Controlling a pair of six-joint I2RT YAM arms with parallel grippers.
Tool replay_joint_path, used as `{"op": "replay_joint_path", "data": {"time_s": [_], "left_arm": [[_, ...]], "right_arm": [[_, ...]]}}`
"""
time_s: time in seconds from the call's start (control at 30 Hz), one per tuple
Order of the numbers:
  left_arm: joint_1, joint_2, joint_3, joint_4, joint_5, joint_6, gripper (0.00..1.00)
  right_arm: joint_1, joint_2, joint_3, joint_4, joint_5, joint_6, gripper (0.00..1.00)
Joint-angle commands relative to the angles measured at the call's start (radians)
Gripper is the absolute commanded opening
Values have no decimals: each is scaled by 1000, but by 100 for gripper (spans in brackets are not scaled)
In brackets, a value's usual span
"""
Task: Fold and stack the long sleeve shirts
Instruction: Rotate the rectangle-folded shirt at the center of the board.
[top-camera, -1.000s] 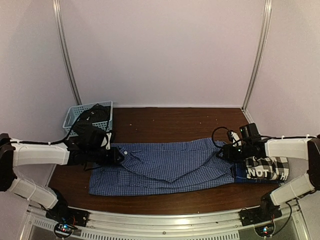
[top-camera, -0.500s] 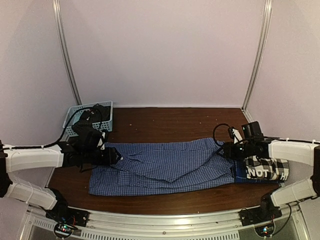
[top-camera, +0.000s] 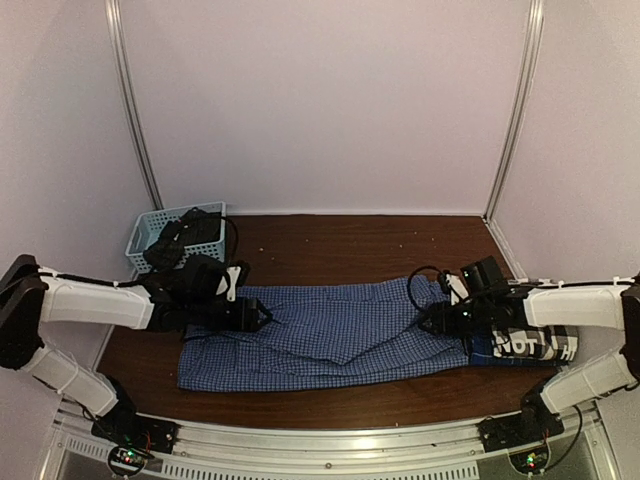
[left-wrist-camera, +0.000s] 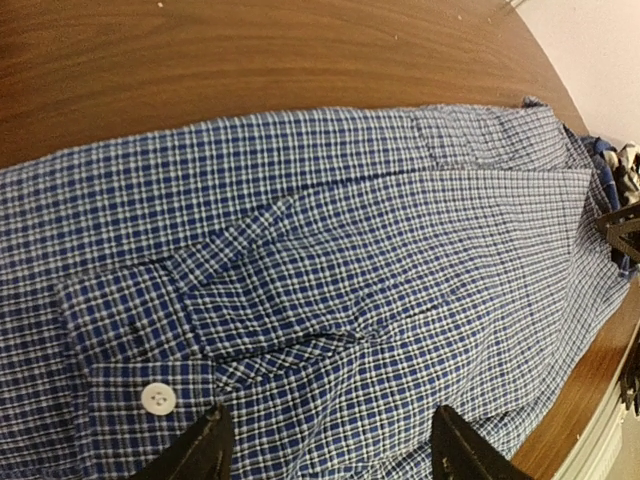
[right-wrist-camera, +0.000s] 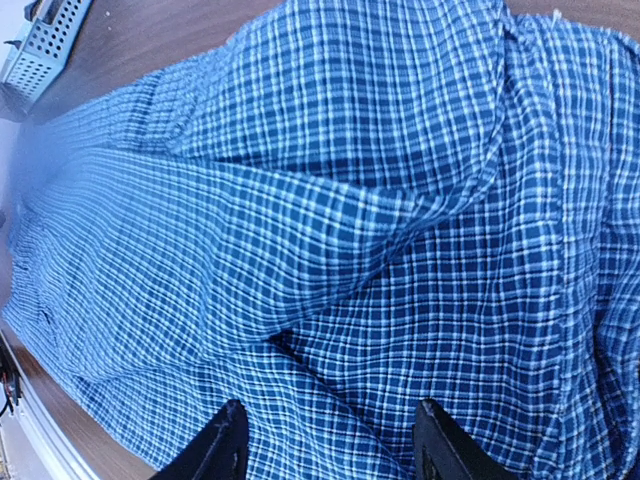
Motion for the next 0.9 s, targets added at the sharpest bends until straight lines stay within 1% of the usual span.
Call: {"op": "replay_joint_path", "data": {"time_s": [0.0,0.1,0.3,0.43,0.53,0.67,0.77,0.87], "left_arm": [[-13,86,25,90,61,38,68],[-12,117,13,85,53,48,68],[-14,111,-46,67,21,45,68],[-15,108,-106,55,-11,1,67],[-17,99,-167,115,-5,-54,66],[-68,132,-211,199,-14,-115,64],[-129,195,-177,204,-31,-129,63],[-195,261,-122,194,-39,-134,59]], "right_arm": [[19,93,4,39,59,32,57],[19,161,32,49,76,26,57],[19,311,152,43,115,-3,57],[17,448,270,22,159,-36,57],[4,557,370,6,205,-71,57],[-9,707,530,-2,218,-147,57],[-15,831,675,-38,254,-238,58],[-33,932,817,-84,306,-303,59]]}}
